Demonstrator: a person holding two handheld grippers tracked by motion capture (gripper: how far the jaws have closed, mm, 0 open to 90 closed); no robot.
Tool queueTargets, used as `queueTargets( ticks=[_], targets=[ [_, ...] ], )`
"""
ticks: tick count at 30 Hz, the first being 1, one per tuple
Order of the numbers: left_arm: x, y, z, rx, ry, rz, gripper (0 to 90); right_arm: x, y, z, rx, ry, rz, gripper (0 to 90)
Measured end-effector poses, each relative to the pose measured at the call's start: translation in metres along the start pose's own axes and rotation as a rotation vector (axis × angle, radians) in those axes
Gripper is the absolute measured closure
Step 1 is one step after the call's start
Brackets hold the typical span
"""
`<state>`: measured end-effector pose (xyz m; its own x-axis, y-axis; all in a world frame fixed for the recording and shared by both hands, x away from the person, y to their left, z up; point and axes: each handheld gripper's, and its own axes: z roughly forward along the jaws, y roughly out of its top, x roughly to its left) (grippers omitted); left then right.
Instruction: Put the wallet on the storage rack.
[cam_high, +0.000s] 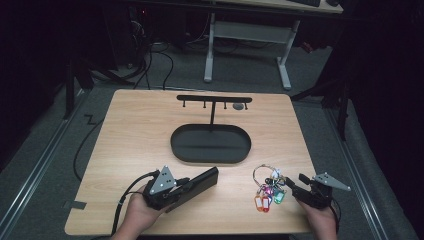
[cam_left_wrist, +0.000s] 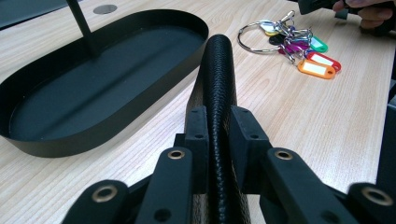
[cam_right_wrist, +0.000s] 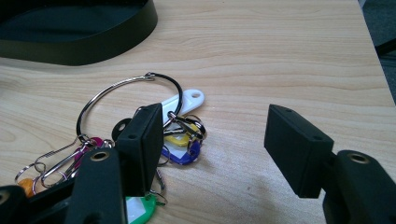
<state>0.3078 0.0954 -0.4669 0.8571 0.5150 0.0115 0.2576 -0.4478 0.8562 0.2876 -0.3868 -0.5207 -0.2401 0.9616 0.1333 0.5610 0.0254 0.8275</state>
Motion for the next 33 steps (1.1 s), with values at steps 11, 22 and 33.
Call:
queueTargets(
  ticks=[11, 22, 33],
  targets=[
    [0.0041, -0.0021, -0.0003, 0.006, 0.025, -0.001, 68.3, -0.0001, 0.0, 0.0002, 0.001, 0.001, -0.001, 38.3],
    [-0.0009, -0.0018, 0.0053, 0.054, 0.047, 0.056, 57.0, -0.0003, -0.0003, 0.0008, 0.008, 0.002, -0.006, 38.6],
    [-0.004, 0.0065, 0.0079, 0.18, 0.072, 0.106, 57.8, 0.0006, 0.0003, -0.0012, 0.001, 0.006, 0.002, 38.7]
  ],
)
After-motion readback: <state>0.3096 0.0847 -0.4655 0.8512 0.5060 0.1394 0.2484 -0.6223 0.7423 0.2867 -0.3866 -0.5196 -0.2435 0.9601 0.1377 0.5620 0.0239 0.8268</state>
